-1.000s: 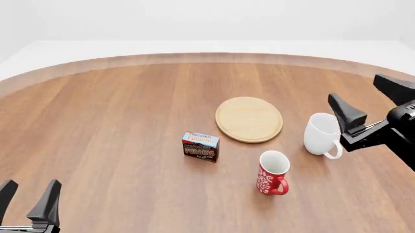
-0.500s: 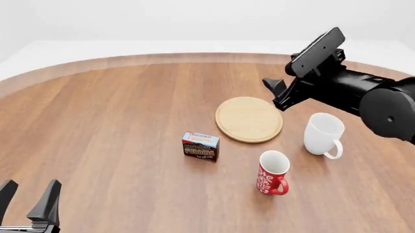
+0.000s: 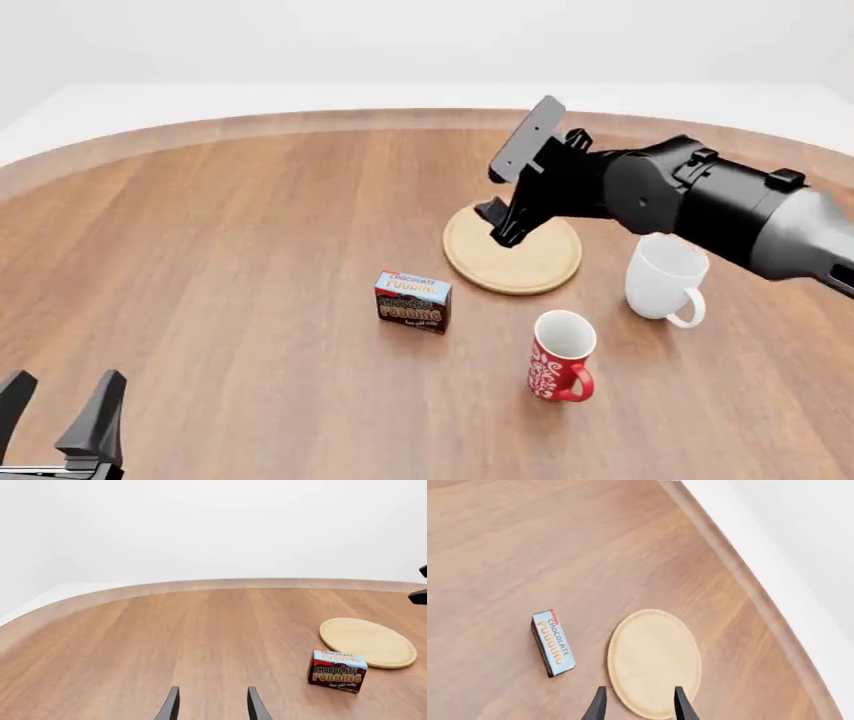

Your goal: Put the chocolate pudding to the left of the plate.

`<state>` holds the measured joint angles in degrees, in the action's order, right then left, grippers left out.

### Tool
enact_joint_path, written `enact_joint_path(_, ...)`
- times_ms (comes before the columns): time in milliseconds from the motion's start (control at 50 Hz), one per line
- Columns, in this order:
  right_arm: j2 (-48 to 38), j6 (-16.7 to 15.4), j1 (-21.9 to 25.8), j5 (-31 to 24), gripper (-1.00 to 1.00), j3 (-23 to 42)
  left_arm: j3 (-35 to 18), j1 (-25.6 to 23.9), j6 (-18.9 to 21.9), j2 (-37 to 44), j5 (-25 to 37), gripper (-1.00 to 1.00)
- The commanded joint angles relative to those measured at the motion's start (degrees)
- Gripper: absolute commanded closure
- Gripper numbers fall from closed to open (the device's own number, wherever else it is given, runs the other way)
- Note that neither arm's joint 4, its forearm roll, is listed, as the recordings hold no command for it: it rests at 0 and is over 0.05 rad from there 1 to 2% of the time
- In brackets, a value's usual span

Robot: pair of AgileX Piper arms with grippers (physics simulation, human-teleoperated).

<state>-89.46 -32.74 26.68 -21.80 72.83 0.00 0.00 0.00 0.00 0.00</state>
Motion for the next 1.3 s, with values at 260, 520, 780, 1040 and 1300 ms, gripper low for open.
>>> enact_joint_path(260,-9.62,1.72,6.93,0.8,-1.0,-1.51,0.0,0.0,0.0,0.0,0.0,-1.0)
enact_joint_path(520,-12.81,2.21,8.67,0.69,-1.0,0.27,0.0,0.0,0.0,0.0,0.0,-1.0)
enact_joint_path(780,-14.53,3.59,9.79,2.62,-1.0,-0.95,0.0,0.0,0.0,0.0,0.0,-1.0)
enact_joint_path(1040,-16.01,4.5,9.98,4.23,-1.0,-2.19,0.0,0.0,0.0,0.0,0.0,-1.0)
enact_joint_path(1300,-17.41,4.6,9.22,4.5,-1.0,-1.6,0.0,0.0,0.0,0.0,0.0,-1.0)
